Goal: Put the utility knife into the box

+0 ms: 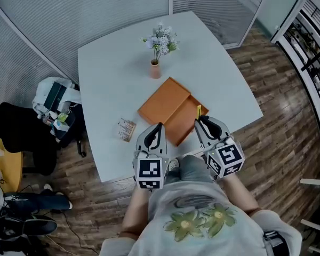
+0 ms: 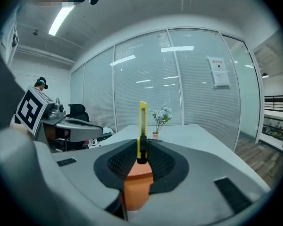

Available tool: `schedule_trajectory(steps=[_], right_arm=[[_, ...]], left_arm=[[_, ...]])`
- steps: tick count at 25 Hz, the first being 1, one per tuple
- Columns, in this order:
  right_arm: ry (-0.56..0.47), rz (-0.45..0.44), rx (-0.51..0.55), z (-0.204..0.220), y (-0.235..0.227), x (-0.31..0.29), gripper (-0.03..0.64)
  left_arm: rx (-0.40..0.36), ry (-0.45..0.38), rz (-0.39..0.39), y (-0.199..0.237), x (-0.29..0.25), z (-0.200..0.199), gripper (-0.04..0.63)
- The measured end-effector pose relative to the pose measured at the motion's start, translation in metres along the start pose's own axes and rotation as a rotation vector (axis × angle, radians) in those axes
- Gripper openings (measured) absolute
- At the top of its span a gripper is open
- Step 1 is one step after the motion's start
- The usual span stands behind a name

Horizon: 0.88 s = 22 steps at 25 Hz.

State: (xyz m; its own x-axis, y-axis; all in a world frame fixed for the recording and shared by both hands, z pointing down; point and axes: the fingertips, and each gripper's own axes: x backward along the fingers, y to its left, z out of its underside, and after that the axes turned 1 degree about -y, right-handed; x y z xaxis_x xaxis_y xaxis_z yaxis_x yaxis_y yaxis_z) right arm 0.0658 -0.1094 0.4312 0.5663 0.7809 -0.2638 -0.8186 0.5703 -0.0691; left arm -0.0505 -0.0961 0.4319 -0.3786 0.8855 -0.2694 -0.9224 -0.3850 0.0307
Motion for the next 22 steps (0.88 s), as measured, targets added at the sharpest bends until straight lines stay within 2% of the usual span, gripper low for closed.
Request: schedule_trajectory(steps=[12,22], right_arm=[[0.076,-0.07,0.012,0.034,-0.002,-0.036,0.072],[0.153,-0.092,0.048,0.061,-0.007,-0.051,0.072]], left_arm=[[0.025,0.024,-0.014,0.023,-0.018,0.012,0.0],[0.05,0.039,-0.011,0.029,-0.028,0.021,0.0]])
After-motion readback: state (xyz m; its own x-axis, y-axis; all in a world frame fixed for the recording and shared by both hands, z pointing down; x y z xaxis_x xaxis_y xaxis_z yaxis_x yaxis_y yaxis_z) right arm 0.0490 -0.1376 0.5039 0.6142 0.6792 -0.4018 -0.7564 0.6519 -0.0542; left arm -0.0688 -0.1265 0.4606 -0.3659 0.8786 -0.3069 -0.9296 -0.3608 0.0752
